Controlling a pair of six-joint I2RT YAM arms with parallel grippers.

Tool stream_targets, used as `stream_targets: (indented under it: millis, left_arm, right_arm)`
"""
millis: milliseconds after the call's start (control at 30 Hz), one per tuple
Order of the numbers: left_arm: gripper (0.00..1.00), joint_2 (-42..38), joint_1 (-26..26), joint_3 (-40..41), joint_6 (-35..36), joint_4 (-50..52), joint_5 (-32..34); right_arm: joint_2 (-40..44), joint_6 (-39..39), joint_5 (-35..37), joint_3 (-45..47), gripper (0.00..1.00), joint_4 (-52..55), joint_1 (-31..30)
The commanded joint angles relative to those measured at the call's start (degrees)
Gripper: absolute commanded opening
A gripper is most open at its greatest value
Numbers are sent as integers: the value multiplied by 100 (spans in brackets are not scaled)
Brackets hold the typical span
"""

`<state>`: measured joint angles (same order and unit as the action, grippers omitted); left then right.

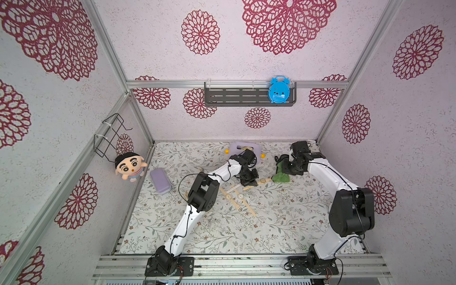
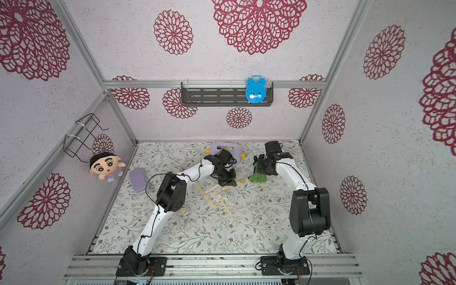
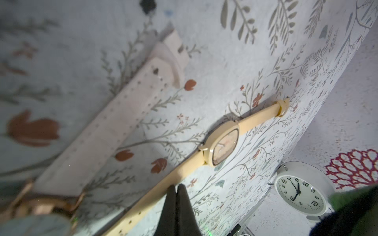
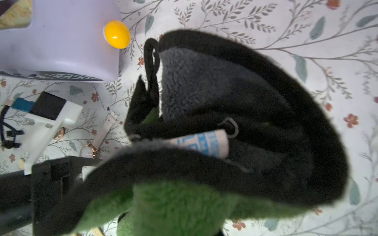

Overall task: Wipe the watch dial
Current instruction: Wipe the dirt from the watch dial.

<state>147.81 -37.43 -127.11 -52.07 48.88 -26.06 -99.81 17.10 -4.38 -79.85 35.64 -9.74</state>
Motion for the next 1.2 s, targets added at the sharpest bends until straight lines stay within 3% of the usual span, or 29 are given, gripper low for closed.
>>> stream_targets:
  millis: [0,333,467,733,900,1167]
  left_arm:
    - [0,269,181,248,75,483,623]
    - [0,258,198,271,188,579,631]
    - [0,215,217,329,206,592,651]
    - [0,200,236,384,211,558,643]
    - [0,200,252,395,208,568,646]
    - [0,154,271,424,267,596,661]
  right_arm:
    - [-452,-36,-650,-271,0,-64,-212]
    - [-1710,56,-799,-1128,0,-39,-703]
    - [-1951,-2,-444,-1070,0,44,-821]
    - [-2055,108,295,-97,0,-319,-845]
    - [-2155,284,1136,55,0,-155,-831]
    - [-2071,417,1815,-79,0,281,-216]
